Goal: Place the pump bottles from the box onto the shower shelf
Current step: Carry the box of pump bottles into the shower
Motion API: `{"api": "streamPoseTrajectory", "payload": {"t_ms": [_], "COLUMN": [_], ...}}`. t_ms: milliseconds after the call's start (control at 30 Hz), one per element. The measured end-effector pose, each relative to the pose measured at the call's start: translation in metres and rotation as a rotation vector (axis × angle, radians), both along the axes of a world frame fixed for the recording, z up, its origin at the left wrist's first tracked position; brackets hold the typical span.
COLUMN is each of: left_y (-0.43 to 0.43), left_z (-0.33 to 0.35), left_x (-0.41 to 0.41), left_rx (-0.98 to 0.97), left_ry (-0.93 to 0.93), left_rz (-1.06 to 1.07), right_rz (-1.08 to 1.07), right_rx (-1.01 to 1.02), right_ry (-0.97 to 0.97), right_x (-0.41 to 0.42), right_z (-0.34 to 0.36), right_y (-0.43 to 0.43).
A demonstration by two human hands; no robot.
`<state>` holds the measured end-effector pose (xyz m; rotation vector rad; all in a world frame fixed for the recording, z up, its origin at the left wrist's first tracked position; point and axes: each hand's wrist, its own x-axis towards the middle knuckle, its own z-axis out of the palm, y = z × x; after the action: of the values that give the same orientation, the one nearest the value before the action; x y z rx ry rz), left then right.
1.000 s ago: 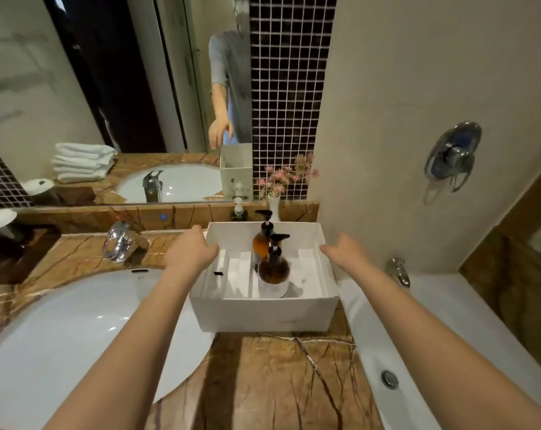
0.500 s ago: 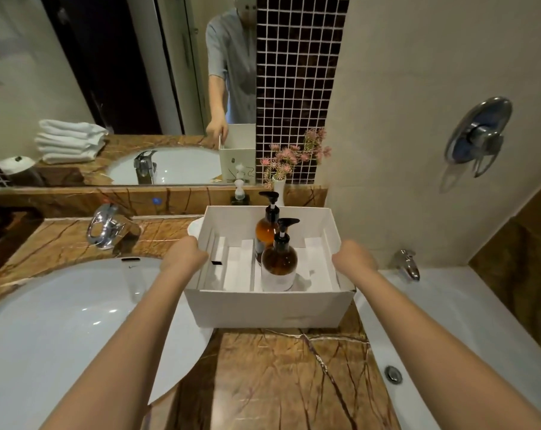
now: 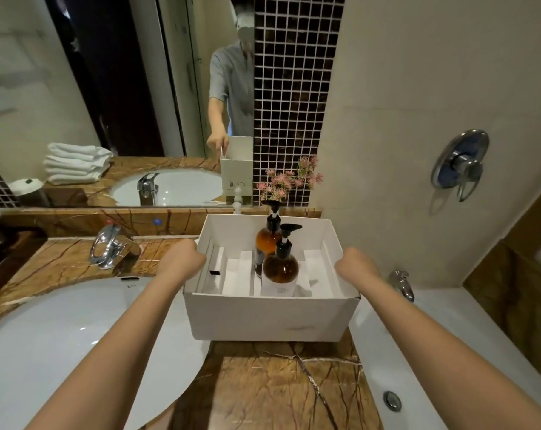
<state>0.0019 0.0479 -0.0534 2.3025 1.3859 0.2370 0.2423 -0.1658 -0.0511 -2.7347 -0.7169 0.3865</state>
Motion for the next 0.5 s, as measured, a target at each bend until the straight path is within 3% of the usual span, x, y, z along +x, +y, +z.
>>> {"api": "streamPoseTrajectory", "payload": {"t_ms": [500], "left_y": [-0.056], "left_z": [0.226], "left_x": [-0.004], "left_rx": [0.069], "left_ry": [-0.149], "left_rz": [0.006], "right_rz": [0.048], "right_rx": [0.078], "right_ry": [-0.090], "right_x": [0.002], "right_z": [0.233], "right_y": [-0.053]}}
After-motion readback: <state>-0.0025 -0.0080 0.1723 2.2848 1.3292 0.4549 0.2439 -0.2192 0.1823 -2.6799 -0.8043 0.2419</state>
